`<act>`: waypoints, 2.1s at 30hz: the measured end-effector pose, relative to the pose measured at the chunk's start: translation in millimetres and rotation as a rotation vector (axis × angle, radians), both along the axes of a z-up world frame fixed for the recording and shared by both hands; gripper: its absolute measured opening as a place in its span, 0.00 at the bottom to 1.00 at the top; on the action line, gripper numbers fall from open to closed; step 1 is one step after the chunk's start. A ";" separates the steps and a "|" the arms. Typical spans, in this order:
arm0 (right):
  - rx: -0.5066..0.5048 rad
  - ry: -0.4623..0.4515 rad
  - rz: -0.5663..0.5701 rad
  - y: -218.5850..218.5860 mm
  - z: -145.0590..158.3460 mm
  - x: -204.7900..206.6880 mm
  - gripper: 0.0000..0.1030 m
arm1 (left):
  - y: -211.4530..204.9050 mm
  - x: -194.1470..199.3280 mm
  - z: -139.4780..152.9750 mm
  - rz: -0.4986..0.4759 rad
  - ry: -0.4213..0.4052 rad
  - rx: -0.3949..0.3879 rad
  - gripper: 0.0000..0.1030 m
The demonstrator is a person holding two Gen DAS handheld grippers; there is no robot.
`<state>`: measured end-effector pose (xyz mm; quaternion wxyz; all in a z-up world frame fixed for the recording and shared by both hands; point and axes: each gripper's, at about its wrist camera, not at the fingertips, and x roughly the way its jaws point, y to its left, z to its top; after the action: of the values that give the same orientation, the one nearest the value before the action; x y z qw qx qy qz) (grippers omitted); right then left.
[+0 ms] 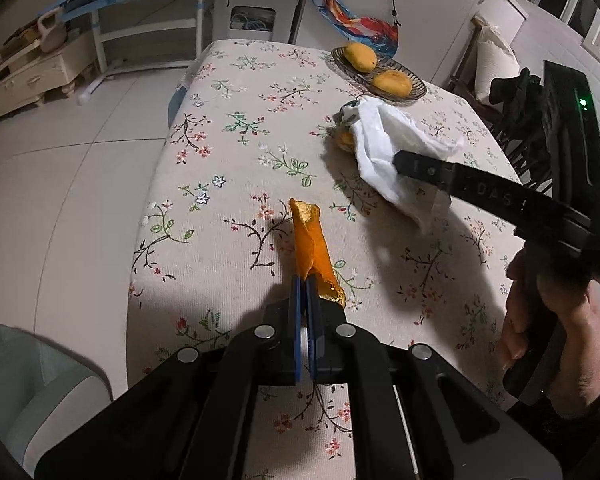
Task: Collect trash
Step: 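Lift the orange peel with the left tool while the right tool lifts the white tissue, then carry the orange peel and white tissue with both tools over the yellow bucket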
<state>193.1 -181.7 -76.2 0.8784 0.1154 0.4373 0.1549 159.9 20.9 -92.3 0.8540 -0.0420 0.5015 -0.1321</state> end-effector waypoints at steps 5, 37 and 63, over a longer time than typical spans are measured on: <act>0.032 -0.063 -0.009 -14.0 18.6 -11.5 0.10 | -2.0 -4.2 4.0 0.000 -0.019 0.001 0.03; 0.106 -0.025 -0.045 -44.0 26.0 -191.8 0.10 | -33.9 -133.8 33.1 -0.085 -0.196 0.037 0.03; -0.038 0.314 0.037 -4.0 -57.3 -277.4 0.34 | -38.8 -216.0 24.4 -0.131 -0.181 0.003 0.03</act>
<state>-84.3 -185.7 -133.6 0.7982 0.1134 0.5741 0.1428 -56.1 -17.9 -68.0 0.8855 0.0043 0.4241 -0.1900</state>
